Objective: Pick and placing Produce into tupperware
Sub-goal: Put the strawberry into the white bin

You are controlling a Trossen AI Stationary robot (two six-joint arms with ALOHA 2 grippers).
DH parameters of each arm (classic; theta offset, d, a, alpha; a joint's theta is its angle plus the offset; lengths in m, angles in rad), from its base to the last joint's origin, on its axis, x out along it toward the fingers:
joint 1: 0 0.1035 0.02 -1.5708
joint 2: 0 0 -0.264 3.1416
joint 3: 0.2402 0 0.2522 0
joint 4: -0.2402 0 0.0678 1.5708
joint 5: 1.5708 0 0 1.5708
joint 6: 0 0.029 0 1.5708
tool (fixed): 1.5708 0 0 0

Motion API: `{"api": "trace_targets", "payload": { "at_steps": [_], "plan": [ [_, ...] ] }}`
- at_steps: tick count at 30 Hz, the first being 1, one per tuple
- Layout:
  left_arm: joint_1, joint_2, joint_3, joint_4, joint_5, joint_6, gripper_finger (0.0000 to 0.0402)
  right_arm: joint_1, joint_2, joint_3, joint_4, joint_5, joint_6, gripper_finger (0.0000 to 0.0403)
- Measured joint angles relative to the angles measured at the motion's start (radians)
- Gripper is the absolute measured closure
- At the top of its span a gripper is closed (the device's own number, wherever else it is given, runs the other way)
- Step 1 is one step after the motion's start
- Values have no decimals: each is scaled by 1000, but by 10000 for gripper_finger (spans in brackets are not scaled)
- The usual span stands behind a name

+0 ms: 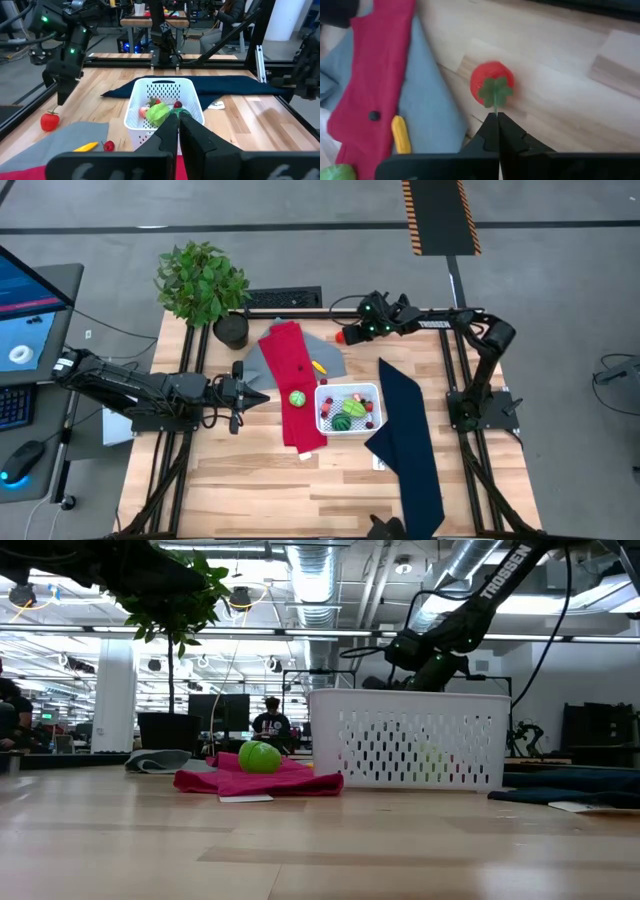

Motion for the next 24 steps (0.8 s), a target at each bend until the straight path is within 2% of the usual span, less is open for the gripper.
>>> {"api": "trace_targets", "payload": {
  "at_steps": [6,13,17,24],
  "plan": [
    [0,0,0,0,0,-3,395,52,-15,79,-66,16,-29,393],
    [0,0,0,0,0,-16,395,183,-46,229,-310,201,-113,393],
    [0,0,0,0,-1,-16,395,290,-114,264,-413,328,-113,393],
    [0,0,0,3,-4,-17,395,517,-286,287,-544,422,45,393]
  ]
}}
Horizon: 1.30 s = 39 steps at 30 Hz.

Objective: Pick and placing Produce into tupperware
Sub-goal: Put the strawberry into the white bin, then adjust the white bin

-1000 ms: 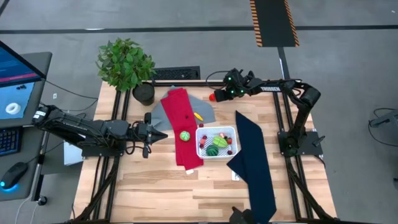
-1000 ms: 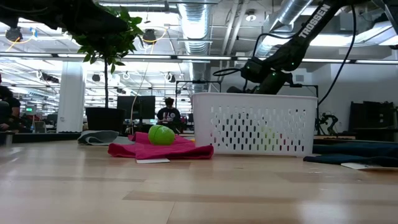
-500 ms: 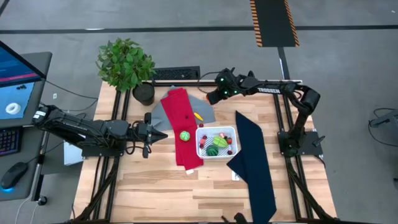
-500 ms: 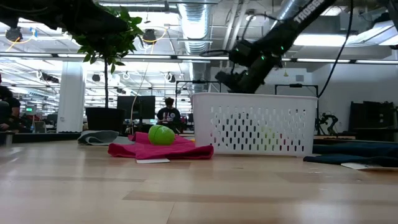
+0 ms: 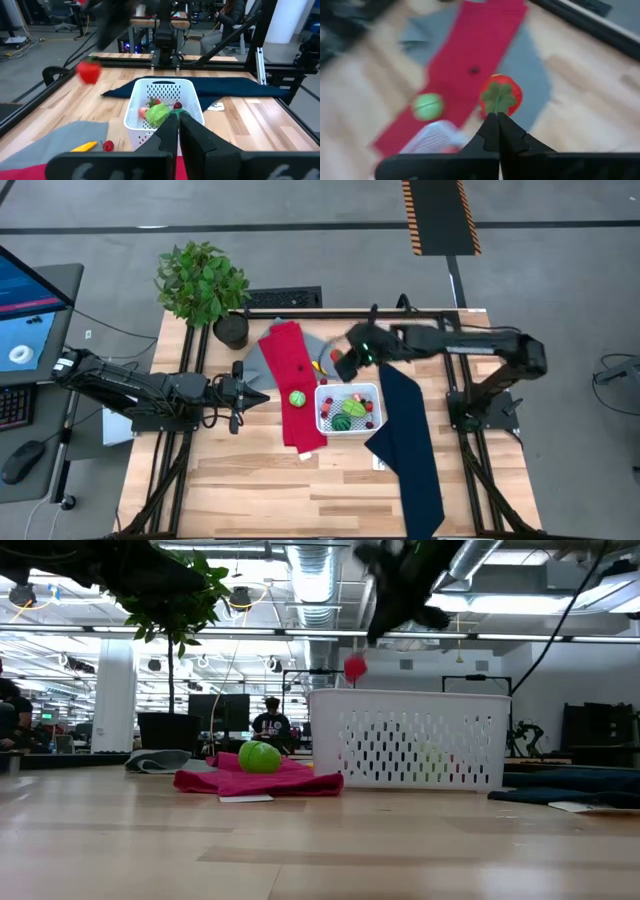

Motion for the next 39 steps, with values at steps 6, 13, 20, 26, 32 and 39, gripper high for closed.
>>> {"api": "trace_targets", "payload": {
  "at_steps": [6,13,20,26,32,39],
  "plan": [
    [0,0,0,8,-1,0,395,231,-51,0,-97,77,226,393],
    [0,0,0,18,-5,-22,395,388,40,0,-132,124,357,393],
    [0,0,0,16,-19,-72,395,380,132,-2,-228,131,354,368],
    [0,0,0,3,-22,-96,395,355,164,-2,-255,103,321,363],
    [0,0,0,6,-26,-93,395,354,168,-2,-248,102,312,349],
    [0,0,0,5,-26,-81,395,327,168,-2,-248,95,288,314]
  ]
}}
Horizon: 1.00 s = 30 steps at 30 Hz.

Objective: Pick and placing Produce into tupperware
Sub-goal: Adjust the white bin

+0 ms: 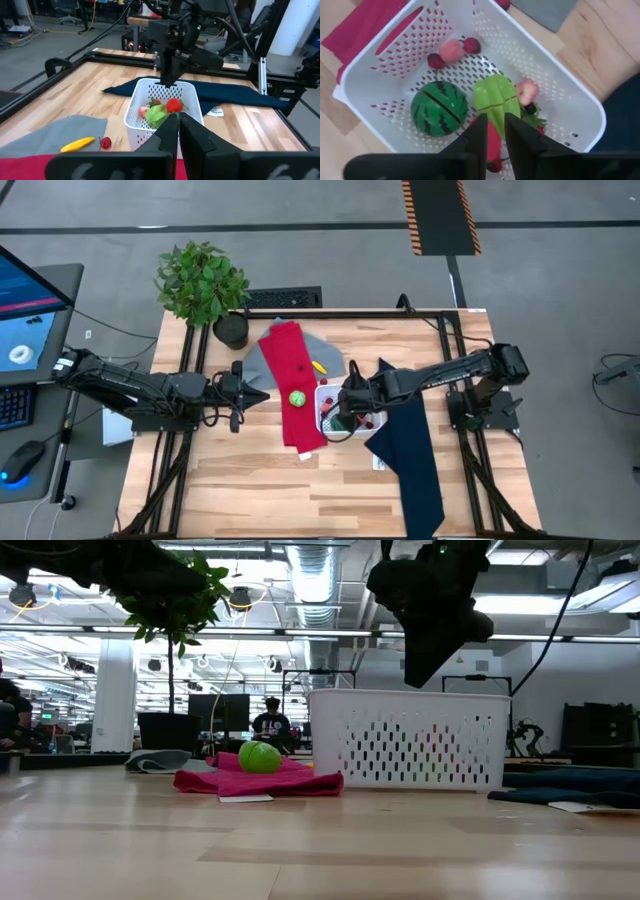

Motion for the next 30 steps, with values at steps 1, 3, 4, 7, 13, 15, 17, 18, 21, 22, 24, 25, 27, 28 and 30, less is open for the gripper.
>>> {"api": "trace_targets", "payload": {
  "at_steps": [1,3,4,7,13,15,17,18,21,22,24,25,27,28,30],
  "plan": [
    [0,0,0,-1,0,3,395,-4,0,0,-5,-1,0,309],
    [0,0,0,-6,0,4,395,-11,0,0,-7,0,-10,302],
    [0,0,0,-8,0,4,395,-17,0,0,-4,2,-31,300],
    [0,0,0,-8,0,5,395,-44,0,0,29,5,-91,296],
    [0,3,0,-26,0,0,395,-123,0,-6,35,7,-214,295],
    [0,11,0,-26,0,-3,395,-148,1,-18,42,6,-277,295],
    [0,23,0,-25,0,-4,395,-168,7,-27,42,6,-345,295],
    [0,32,0,-22,0,-4,395,-179,8,-33,40,5,-379,295],
    [0,57,0,-17,0,-6,395,-203,8,-36,42,-46,-465,295],
    [0,67,0,-16,0,-7,395,-208,8,-36,46,-66,-482,295],
    [0,86,0,-17,1,-15,395,-213,8,-37,56,-84,-496,295],
    [0,93,0,-17,1,-17,395,-214,8,-37,56,-92,-504,295],
    [0,109,0,-7,1,-22,395,-214,8,-37,48,-100,-521,295],
    [0,116,0,-5,1,-22,395,-214,8,-37,47,-102,-531,295],
    [0,125,0,11,1,-21,395,-214,8,-37,50,-123,-569,295]
  ]
}}
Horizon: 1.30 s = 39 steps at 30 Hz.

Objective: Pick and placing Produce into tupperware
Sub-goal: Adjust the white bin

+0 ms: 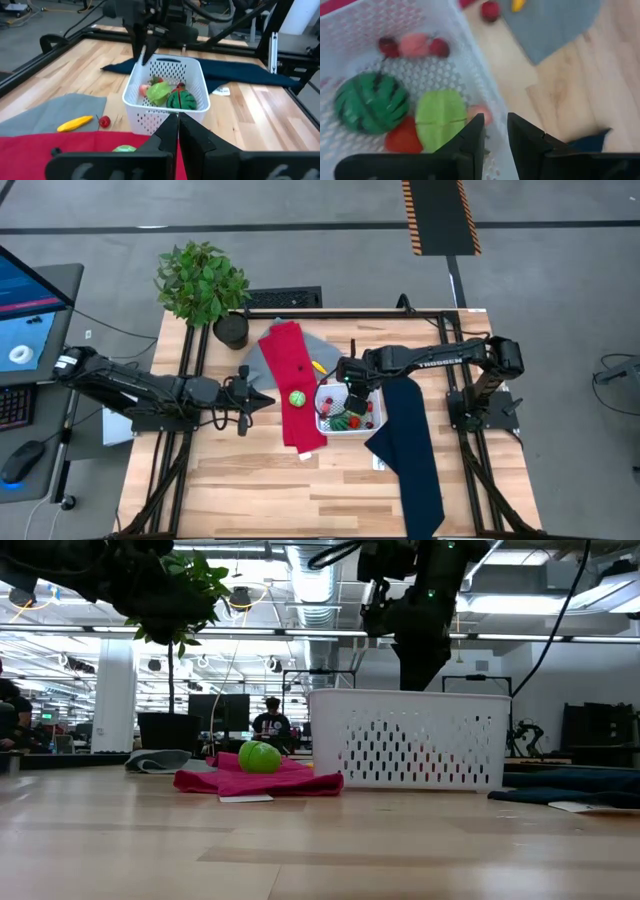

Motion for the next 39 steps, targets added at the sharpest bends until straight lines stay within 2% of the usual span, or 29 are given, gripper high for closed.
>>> {"api": "trace_targets", "payload": {
  "at_steps": [2,8,19,30,33,39],
  "plan": [
    [0,3,0,12,0,0,395,0,0,0,5,-29,-24,295],
    [0,3,0,35,0,1,395,-19,0,0,3,-32,-51,295],
    [0,3,0,42,7,0,395,-58,110,0,22,-85,-118,297],
    [0,3,0,45,1,0,395,-25,78,5,-9,-117,-98,342],
    [0,3,0,46,1,0,395,-24,75,6,-6,-160,-89,376],
    [0,3,0,48,1,0,395,-7,74,6,-6,-158,-79,379]
  ]
}}
